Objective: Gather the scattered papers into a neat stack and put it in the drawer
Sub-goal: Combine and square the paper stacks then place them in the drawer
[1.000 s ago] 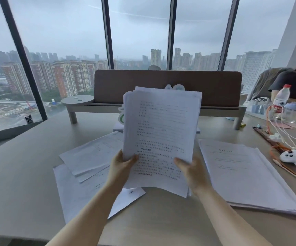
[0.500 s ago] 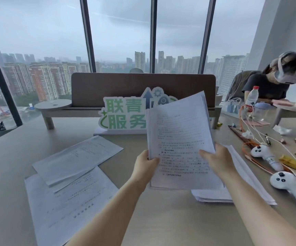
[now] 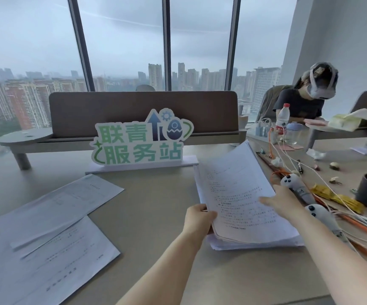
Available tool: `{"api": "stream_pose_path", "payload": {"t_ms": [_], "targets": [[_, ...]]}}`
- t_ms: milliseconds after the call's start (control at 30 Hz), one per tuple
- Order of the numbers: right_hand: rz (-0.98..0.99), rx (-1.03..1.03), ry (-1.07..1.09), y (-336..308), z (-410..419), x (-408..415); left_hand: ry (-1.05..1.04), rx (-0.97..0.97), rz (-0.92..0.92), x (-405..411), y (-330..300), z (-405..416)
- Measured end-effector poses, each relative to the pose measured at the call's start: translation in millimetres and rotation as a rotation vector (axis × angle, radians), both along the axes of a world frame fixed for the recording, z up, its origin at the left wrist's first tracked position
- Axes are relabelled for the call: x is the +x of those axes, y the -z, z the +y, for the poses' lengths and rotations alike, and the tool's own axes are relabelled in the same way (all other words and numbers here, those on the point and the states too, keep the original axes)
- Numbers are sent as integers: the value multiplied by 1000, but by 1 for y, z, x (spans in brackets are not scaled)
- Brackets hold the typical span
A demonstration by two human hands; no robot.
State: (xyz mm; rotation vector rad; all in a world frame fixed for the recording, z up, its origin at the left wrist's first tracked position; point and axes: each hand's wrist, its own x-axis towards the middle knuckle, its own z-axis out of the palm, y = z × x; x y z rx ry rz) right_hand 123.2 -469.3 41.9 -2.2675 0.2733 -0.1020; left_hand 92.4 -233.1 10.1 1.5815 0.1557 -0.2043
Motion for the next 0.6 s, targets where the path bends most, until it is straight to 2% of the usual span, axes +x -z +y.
{"api": "stream_pose_path", "payload": {"t_ms": [333,500,600], "targets": [[72,-252,42,26,-7,-3,14,374,-84,0,17,-2],[-21,-537,59,25,10,-4,9,500,-154,2,20,9],[-118,-508,18,21,46,-8,-54,539,-178,3,19,26]]}}
